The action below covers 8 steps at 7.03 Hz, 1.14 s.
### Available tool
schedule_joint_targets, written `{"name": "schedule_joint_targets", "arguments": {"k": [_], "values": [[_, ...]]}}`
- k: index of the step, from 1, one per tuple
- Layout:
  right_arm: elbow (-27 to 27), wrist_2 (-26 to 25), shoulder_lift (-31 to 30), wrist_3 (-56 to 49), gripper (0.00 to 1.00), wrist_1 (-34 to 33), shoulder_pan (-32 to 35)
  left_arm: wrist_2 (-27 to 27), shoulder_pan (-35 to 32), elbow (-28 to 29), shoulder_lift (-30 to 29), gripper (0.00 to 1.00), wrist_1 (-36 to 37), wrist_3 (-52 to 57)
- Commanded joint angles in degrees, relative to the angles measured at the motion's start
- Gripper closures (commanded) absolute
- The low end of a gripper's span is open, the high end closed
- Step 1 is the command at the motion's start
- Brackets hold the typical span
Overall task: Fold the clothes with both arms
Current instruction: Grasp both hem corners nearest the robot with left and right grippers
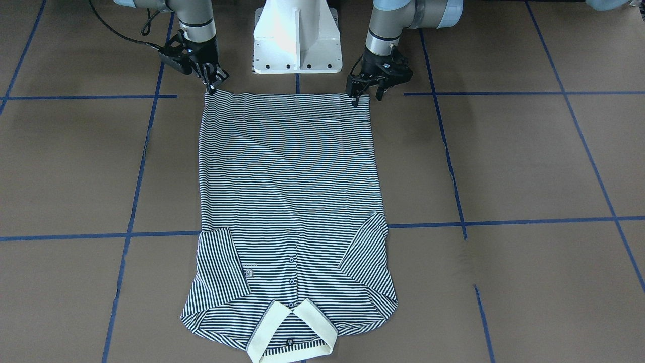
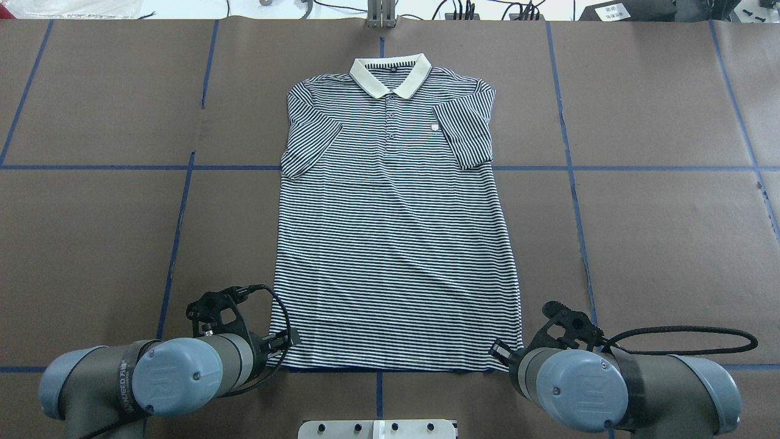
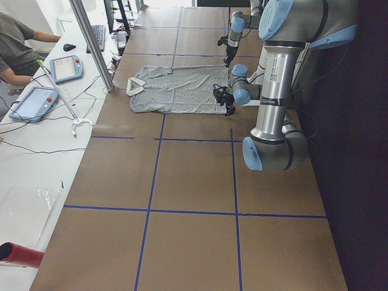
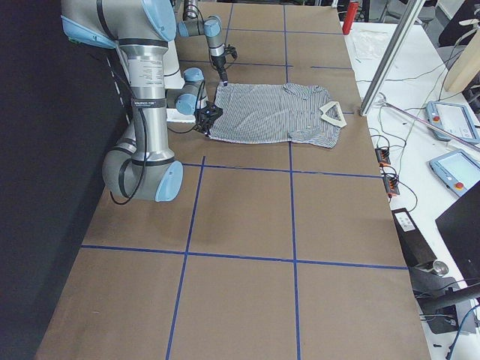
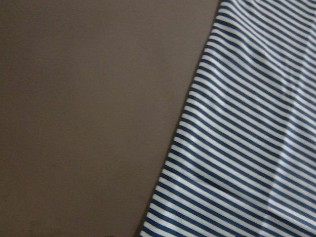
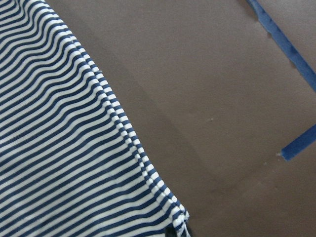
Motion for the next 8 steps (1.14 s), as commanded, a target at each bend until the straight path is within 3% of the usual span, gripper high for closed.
{"name": "schedule_joint_targets", "arguments": {"k": [1, 2, 5, 8], "values": [[0.0, 0.0, 0.0, 0.0, 1.00, 0.0, 0.0, 0.1, 1.0, -0.1, 0.2, 0.68, 0.2, -2.0], [0.0, 0.0, 0.0, 0.0, 1.00, 0.0, 0.0, 0.0, 1.0, -1.2, 0.3, 1.00, 0.2, -1.9], [-0.3, 0.1, 0.0, 0.0, 1.00, 0.0, 0.0, -0.3, 1.1, -2.6, 0.0, 1.00, 1.1, -2.1], [3.0, 0.3, -1.3, 0.0, 1.00, 0.0, -0.6, -0.4, 4.8, -14.1, 0.4, 1.00, 7.7, -7.5]]}}
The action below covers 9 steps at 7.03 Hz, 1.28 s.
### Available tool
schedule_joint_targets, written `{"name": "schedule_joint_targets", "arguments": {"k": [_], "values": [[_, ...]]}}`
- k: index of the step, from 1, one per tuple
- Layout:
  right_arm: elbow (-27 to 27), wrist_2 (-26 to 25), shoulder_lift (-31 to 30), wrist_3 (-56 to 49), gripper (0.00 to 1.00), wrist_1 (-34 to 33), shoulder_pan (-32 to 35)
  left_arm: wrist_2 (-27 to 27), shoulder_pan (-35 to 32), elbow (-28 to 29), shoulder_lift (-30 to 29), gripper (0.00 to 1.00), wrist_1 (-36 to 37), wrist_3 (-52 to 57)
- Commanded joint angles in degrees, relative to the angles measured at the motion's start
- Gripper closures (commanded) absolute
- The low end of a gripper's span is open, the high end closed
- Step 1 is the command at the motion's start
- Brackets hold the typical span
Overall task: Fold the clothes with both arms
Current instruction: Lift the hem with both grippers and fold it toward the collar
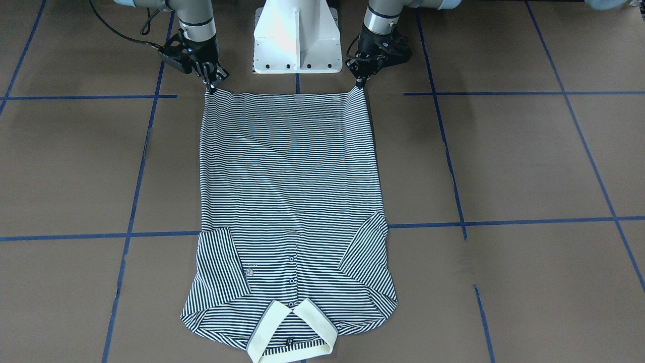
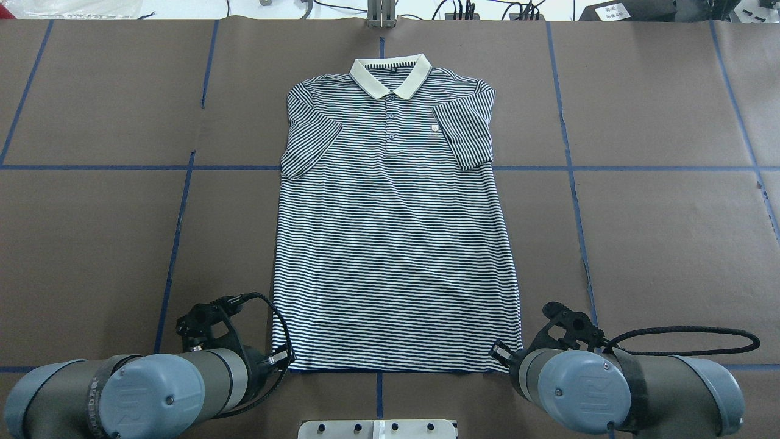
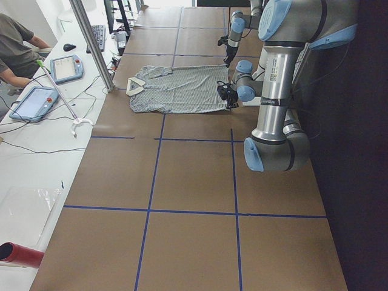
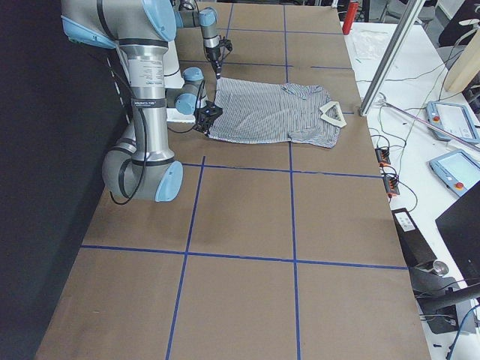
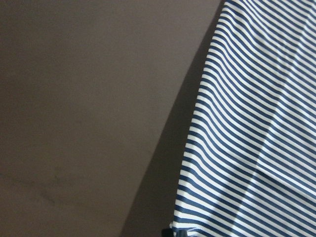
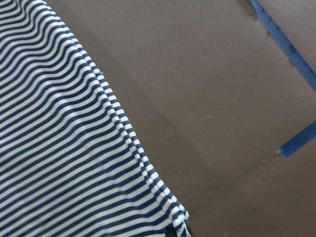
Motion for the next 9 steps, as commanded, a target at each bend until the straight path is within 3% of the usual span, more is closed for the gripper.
{"name": "schedule_joint_targets", "arguments": {"k": [1, 2, 3, 4, 7, 9], "values": [[6.8, 1.2, -3.8, 0.0, 1.00, 0.0, -0.2, -1.3, 2.5, -9.6, 0.0, 1.00, 7.8, -2.5], [10.7, 1.3, -4.8, 0.0, 1.00, 0.0, 1.9, -3.7, 2.2, -13.0, -0.2, 1.00, 10.5, -2.6], [12.1, 3.0, -3.5, -0.2, 1.00, 0.0, 7.7, -3.6, -0.6, -12.7, -0.5, 1.00, 10.5, -1.6], [10.0, 6.3, 0.0, -2.4, 1.00, 0.0, 13.1, -3.7, -7.3, -11.8, -2.4, 1.00, 10.5, 3.5], [-7.2, 9.9, 13.0, -16.2, 1.00, 0.5, 28.7, -3.5, -21.7, 7.3, -12.7, 1.00, 10.0, 17.3], [-23.3, 10.0, 23.5, -21.0, 1.00, 0.8, 33.9, -3.4, -27.8, 19.2, -15.5, 1.00, -0.7, 20.2]]}}
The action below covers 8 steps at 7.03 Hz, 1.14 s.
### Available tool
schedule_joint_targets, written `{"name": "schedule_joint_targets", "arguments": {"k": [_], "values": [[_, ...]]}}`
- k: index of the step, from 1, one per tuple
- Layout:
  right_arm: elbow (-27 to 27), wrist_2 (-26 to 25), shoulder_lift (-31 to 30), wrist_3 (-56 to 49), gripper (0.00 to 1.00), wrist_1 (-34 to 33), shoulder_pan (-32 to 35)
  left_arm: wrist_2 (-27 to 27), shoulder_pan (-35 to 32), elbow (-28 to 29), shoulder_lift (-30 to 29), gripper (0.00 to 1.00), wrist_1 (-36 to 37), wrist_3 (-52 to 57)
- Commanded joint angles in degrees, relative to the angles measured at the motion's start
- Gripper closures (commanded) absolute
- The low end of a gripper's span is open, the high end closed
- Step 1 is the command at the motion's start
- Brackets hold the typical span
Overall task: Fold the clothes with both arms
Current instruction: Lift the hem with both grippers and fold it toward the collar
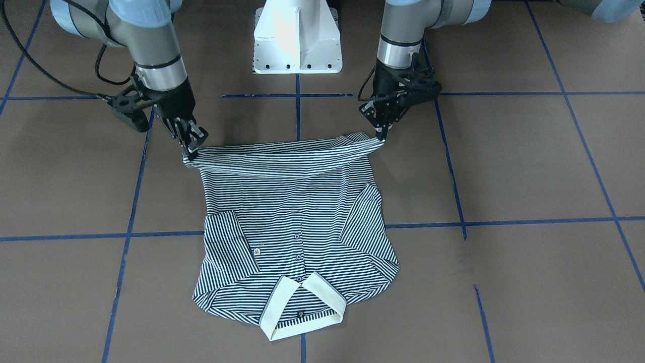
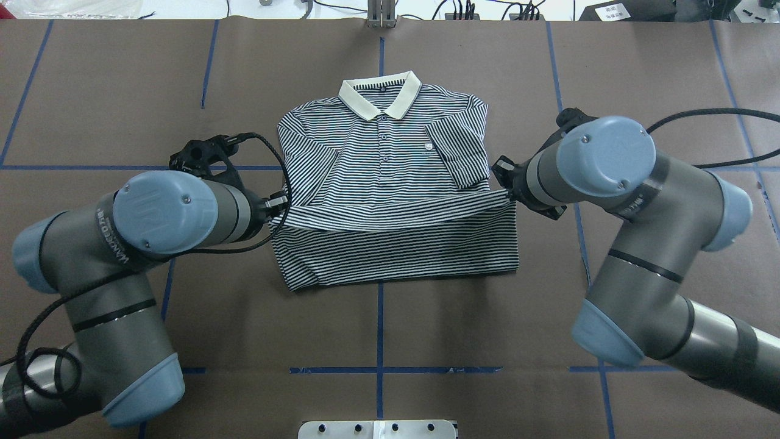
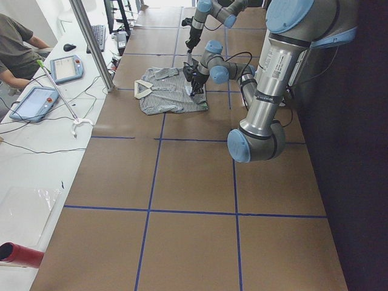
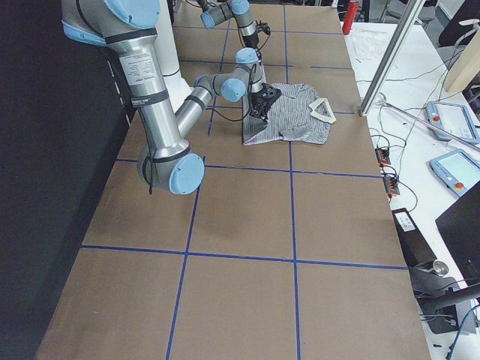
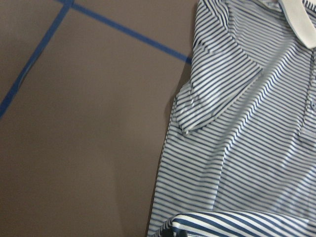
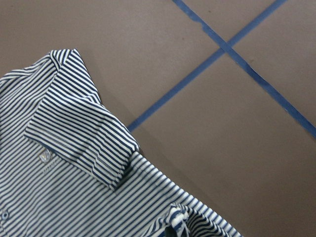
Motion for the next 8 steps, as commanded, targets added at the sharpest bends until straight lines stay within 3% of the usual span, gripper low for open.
{"name": "schedule_joint_targets", "arguments": {"k": [1, 3, 5, 8], "values": [[-16.3, 0.1, 10.0, -4.4, 1.00, 2.6, 5.1, 0.8, -6.3, 13.8, -5.0, 1.00, -9.6, 4.9], [-31.9, -0.2, 16.1, -5.9, 1.00, 11.8, 7.9, 3.6, -8.9, 24.3, -10.4, 1.00, -14.9, 8.1], [-40.7, -0.5, 20.9, -6.7, 1.00, 16.3, 8.8, 5.5, -10.0, 31.2, -11.7, 1.00, -21.7, 10.4], [-43.5, -0.6, 22.0, -6.8, 1.00, 18.2, 8.8, 5.6, -10.1, 35.5, -13.5, 1.00, -24.9, 10.8]]}}
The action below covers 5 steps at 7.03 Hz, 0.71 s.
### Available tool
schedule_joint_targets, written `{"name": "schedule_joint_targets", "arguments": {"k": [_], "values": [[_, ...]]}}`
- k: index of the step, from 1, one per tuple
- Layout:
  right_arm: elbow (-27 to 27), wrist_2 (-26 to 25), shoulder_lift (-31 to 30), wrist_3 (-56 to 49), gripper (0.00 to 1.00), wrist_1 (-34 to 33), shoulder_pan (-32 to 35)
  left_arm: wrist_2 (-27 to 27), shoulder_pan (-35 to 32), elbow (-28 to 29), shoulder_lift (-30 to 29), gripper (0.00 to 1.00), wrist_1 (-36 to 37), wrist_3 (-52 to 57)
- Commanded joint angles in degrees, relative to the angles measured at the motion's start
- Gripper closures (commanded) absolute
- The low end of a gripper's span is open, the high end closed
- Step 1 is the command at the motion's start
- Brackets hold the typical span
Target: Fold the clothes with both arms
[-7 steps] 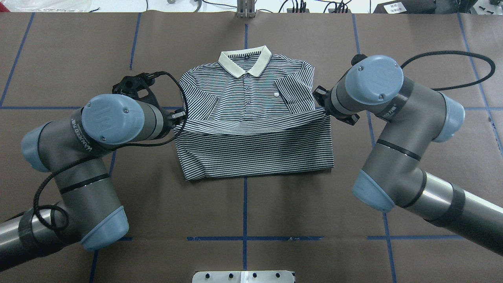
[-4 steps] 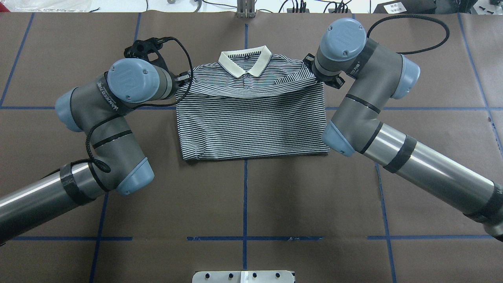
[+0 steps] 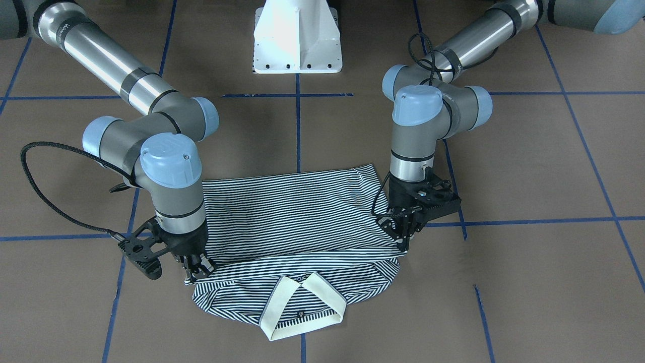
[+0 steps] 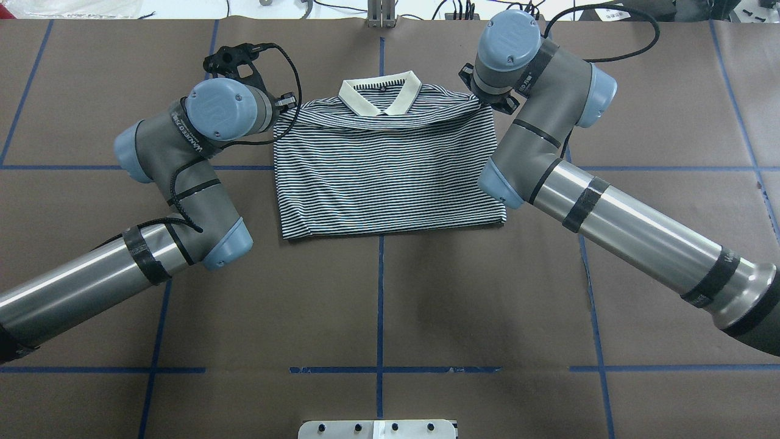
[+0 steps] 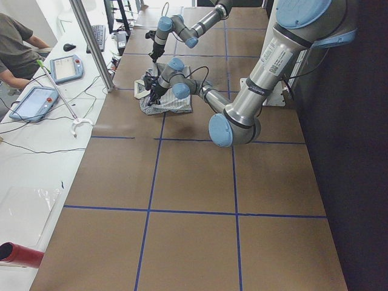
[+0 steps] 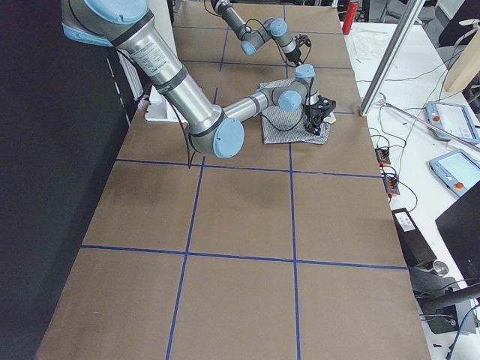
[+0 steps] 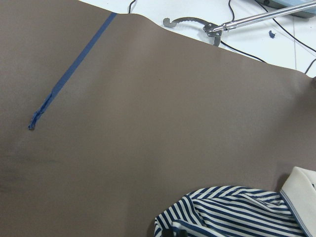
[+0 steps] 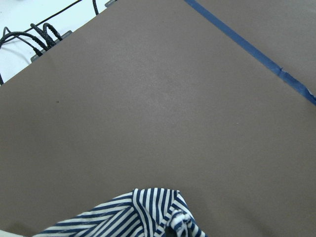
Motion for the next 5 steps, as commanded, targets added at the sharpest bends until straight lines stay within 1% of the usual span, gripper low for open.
{"name": "schedule_joint_targets", "arguments": {"k": [1, 2, 3, 4, 5], "values": [[-1.5, -0.1, 1.3, 0.0, 1.00, 0.6, 0.0, 0.0, -0.3, 1.9, -0.5, 1.00, -1.8, 0.3], [-1.7, 0.0, 1.5, 0.0, 1.00, 0.6, 0.5, -0.1, -1.0, 2.0, -0.3, 1.00, -2.9, 0.4], [-2.3, 0.0, 1.6, 0.0, 0.85, 0.6, 0.4, -0.1, -1.0, 2.0, -0.2, 0.86, -3.3, 0.4], [-4.0, 0.0, 2.0, 0.0, 0.69, 1.3, 0.4, -0.1, -1.0, 2.0, -0.1, 0.72, -3.3, 0.5], [-6.5, -0.1, 2.0, 0.0, 0.52, 5.1, 0.4, -0.1, -1.1, 1.8, 0.2, 0.71, -3.3, 0.7]]}}
